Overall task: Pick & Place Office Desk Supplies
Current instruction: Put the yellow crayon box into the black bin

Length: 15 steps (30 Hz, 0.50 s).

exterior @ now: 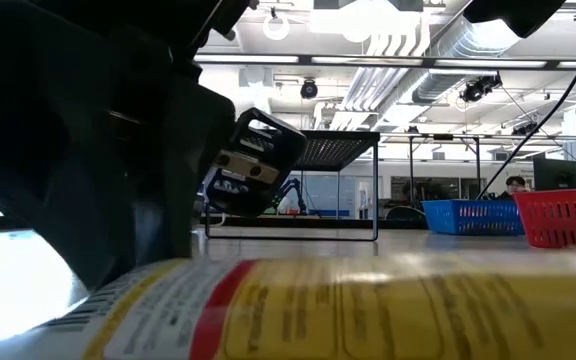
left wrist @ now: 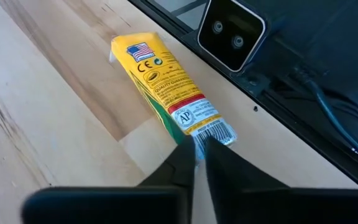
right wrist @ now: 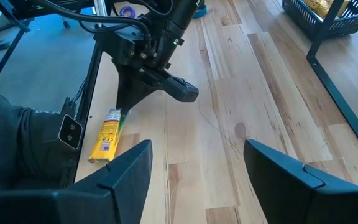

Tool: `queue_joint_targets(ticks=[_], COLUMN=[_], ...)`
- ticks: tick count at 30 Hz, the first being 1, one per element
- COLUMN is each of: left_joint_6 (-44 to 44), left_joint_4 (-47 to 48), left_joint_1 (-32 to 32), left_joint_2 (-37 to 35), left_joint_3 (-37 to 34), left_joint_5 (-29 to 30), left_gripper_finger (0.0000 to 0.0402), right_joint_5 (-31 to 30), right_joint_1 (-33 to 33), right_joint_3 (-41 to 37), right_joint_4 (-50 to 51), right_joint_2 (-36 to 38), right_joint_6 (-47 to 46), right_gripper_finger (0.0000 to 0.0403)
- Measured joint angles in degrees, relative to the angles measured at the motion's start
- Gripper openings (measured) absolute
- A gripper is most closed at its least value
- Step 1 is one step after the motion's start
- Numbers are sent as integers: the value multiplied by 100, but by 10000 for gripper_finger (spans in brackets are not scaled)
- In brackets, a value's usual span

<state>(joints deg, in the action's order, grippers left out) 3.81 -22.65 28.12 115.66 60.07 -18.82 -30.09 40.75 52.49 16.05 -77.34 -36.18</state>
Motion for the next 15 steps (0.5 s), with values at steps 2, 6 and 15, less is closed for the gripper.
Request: queue_joint_targets(ticks=[2, 6, 15], left_joint_6=[-2, 0, -443], left_joint_4=[-2, 13, 815], left_joint_1=[0, 0, 3], left_joint_2=[0, -10, -695], left_joint_3=[0, 0, 0], left_joint_5=[-34, -36, 323], left_gripper_finger=[8, 3, 1], right_joint_5=[0, 0, 8], right_joint_1=[0, 0, 2], right_joint_3=[0, 0, 0], right_joint_4=[0, 0, 2], right_joint_2=[0, 0, 0], right_joint_6=[0, 0, 0], right_gripper_finger=[243, 243, 243])
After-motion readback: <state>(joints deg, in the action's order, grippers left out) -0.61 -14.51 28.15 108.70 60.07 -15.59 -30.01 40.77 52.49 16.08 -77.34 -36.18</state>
